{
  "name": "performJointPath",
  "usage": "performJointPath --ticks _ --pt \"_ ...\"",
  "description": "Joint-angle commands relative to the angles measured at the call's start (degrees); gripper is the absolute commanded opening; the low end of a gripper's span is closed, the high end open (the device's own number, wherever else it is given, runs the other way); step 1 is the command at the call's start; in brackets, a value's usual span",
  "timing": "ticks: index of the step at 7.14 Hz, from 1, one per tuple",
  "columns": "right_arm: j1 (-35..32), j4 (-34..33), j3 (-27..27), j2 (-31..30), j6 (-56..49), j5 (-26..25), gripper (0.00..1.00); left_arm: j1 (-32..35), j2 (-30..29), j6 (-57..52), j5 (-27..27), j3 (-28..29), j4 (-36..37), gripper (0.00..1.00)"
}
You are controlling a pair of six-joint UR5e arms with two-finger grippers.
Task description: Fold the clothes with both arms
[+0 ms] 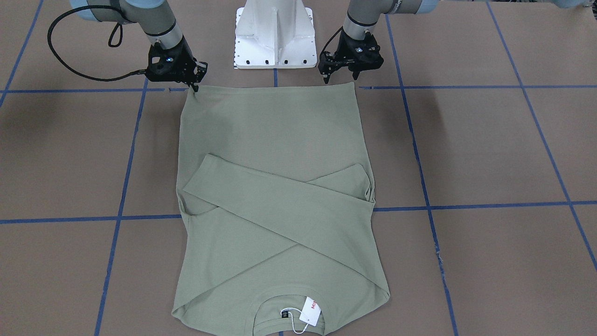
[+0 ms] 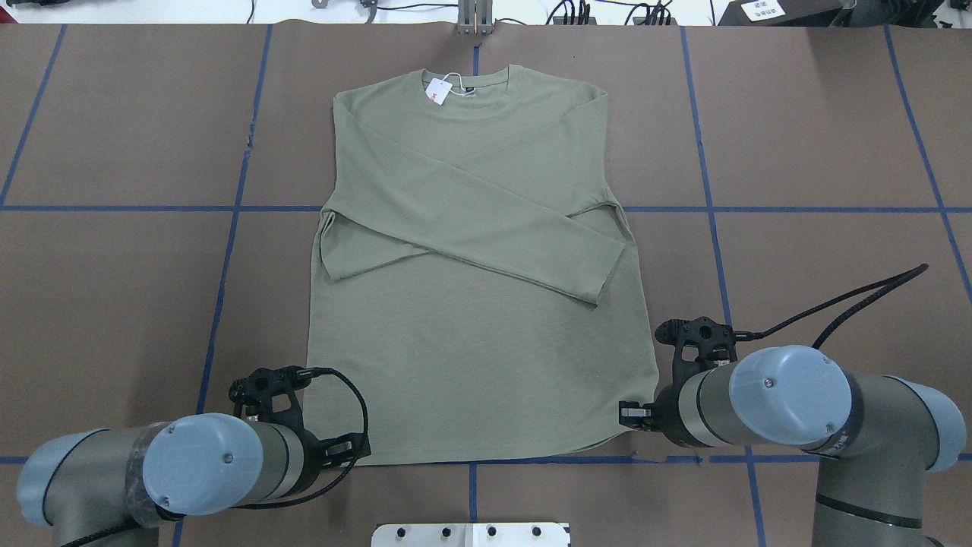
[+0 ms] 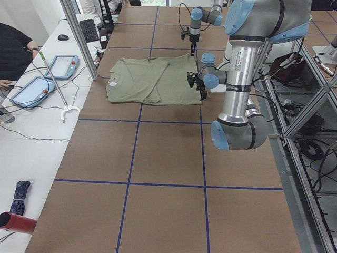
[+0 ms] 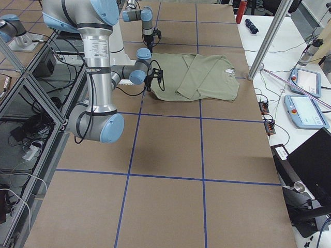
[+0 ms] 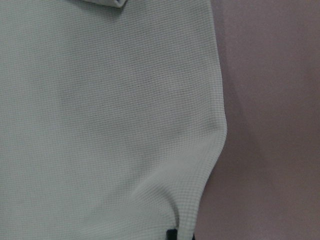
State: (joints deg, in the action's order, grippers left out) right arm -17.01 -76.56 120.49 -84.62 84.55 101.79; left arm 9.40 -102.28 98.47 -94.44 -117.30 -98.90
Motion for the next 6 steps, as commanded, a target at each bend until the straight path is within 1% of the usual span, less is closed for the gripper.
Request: performJointPath --ticks 1,2,4,6 --pt "-0.82 0.01 0.01 0.24 0.0 0.16 0.0 0.26 1.72 0.06 0.31 0.94 0.11 0.9" --pt "-1.09 0.01 0.01 0.25 0.0 0.25 0.0 0.44 2.08 -0.03 0.57 0.94 0.11 0.89" --pt "-1.18 0.01 0.01 0.25 0.0 0.34 0.0 0.53 2.0 -0.03 0.57 0.94 0.11 0.82" --pt "-1.27 0.01 0.01 0.25 0.0 0.34 0.0 0.18 2.0 0.06 0.57 0.94 0.11 0.73"
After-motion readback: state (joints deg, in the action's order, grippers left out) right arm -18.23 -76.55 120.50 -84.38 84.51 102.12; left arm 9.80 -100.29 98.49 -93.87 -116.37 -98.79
